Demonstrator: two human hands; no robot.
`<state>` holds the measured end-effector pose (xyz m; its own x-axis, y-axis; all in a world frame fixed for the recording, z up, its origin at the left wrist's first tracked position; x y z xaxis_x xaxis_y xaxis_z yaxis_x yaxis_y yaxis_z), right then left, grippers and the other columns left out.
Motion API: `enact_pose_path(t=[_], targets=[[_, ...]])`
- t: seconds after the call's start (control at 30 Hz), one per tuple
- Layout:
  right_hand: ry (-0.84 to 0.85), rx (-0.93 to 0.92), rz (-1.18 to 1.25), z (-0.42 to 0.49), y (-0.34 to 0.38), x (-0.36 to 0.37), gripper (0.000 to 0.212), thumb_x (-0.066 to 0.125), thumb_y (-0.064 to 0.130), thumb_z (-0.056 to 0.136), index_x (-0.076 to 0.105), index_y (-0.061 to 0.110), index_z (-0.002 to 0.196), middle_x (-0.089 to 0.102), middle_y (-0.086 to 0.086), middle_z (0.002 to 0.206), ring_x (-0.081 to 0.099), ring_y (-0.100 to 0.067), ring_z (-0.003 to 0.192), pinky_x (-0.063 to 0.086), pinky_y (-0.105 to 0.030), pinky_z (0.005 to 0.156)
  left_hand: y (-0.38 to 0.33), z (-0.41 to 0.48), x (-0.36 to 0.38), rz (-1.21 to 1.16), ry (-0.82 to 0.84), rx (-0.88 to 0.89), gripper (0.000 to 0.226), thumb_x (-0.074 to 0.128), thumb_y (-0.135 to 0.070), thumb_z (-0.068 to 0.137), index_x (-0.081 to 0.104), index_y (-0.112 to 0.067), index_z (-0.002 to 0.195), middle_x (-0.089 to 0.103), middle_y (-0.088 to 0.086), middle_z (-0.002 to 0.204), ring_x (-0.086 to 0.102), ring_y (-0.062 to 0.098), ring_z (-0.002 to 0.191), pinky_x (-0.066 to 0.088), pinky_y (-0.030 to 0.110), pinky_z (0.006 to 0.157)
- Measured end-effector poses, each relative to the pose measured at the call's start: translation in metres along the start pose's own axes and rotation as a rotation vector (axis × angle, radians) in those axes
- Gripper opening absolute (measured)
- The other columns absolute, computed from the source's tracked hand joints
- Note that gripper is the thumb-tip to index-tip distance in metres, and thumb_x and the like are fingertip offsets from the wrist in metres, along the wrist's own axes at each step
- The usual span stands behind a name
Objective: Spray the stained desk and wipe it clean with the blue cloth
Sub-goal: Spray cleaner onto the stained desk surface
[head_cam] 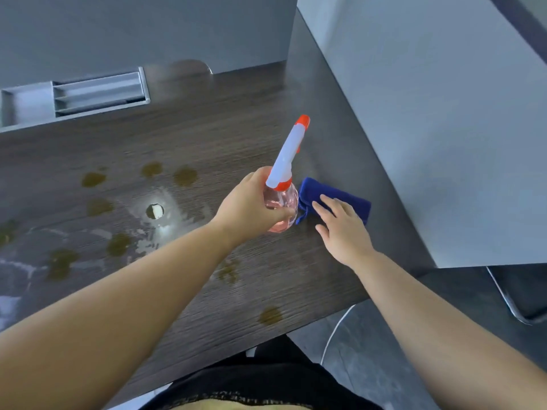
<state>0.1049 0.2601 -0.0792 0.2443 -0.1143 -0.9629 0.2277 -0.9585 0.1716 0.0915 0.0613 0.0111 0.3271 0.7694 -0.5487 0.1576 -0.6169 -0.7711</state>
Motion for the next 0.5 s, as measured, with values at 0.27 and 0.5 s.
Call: enact_pose_path(t=[0.27,0.5], targets=[[0.010,0.091,1.101,-0.014,0.008,-0.074,0.057,0.061,0.027,0.090,0.031,0.034,0.138,0.037,0.017,0.141,0.037,0.004,0.127,0.032,-0.013,0.104,-0.019,-0.002,0.026,0.038,-0.001,-0.023,0.053,0.075,-0.037,0.072,0.051,-0.030,0.119,0.056,-0.012,0.111,0.056,0.008,0.099,0.045,0.027,0.083],[-0.234,0.139,1.159,-0.021,0.032,-0.098,0.081,0.073,0.022,0.080,0.024,0.032,0.144,0.047,0.000,0.133,0.053,-0.009,0.115,0.048,-0.009,0.076,-0.043,-0.004,0.074,0.097,0.076,-0.009,0.058,0.048,-0.053,0.060,0.055,-0.031,0.113,0.060,-0.006,0.107,0.057,0.021,0.101,0.050,0.040,0.086]])
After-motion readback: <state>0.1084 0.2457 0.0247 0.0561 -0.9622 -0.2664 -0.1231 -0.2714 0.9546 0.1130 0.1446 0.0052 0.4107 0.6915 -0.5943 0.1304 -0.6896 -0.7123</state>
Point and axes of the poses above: each hand's wrist, its own z-axis towards the middle knuckle, its own x-axis out of the palm, y = z × x, the point moved 5 cm from there along z, towards the middle knuckle
